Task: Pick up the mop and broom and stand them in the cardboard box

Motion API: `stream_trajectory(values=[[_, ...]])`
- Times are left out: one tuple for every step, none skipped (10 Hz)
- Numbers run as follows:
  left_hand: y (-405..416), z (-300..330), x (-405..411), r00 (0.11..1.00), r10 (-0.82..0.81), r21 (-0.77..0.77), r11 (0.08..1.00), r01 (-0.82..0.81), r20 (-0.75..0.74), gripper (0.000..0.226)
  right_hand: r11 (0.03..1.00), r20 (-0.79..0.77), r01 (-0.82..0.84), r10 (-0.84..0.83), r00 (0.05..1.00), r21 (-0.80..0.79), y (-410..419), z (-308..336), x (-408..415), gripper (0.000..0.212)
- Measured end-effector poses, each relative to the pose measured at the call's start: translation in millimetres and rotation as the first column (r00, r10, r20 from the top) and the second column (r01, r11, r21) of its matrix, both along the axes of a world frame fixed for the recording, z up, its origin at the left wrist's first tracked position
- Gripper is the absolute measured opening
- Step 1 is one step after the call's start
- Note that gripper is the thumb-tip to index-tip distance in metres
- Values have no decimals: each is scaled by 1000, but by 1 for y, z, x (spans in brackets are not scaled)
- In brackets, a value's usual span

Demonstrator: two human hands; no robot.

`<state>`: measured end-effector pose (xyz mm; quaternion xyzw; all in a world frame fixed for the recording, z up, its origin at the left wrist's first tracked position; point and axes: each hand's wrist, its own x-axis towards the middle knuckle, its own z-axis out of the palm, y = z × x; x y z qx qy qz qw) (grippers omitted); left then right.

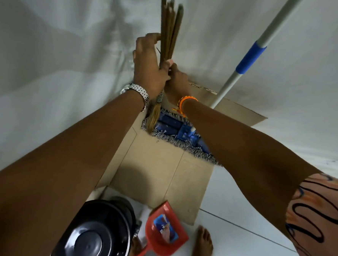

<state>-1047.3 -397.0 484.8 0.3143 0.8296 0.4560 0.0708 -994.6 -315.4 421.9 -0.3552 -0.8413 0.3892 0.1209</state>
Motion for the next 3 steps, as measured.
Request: stream_trajectory(values=[[-4,-6,-9,997,52,74,996,-56,48,67,999,13,-43,43,999,-6,0,1,-10,49],[-12,-17,-22,988,87,61,994,-95,127,68,993,102,-114,110,989,40,5,-8,-16,49],[-17,-25,-27,979,121,67,989,-134,163,65,996,102,-85,84,991,12,10,-12,-14,47]])
